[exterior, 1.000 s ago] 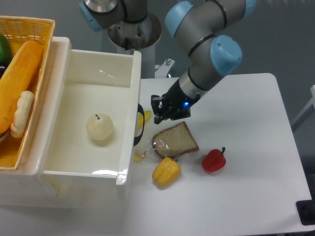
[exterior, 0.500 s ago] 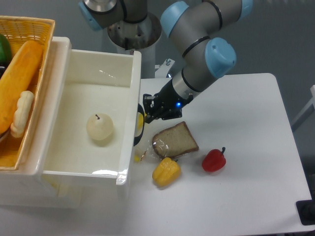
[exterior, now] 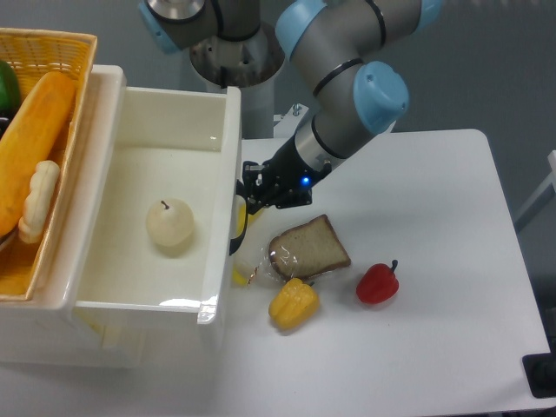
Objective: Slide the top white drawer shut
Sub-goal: 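Push the white drawer inward into the cabinet with the gripper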
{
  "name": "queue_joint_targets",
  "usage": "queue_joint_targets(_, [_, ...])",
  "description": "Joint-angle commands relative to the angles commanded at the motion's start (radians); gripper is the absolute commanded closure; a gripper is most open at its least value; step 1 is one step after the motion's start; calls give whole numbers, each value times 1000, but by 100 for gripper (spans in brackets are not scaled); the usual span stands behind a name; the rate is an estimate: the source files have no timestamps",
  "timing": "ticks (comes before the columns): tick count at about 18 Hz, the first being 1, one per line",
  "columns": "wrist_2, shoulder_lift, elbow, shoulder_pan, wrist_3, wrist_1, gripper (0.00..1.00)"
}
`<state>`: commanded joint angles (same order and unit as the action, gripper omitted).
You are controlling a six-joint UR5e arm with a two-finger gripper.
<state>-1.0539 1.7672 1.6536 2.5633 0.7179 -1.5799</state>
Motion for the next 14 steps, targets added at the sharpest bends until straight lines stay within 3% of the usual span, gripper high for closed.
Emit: queue_joint_targets(14, [8, -6, 0, -140, -106, 14, 98])
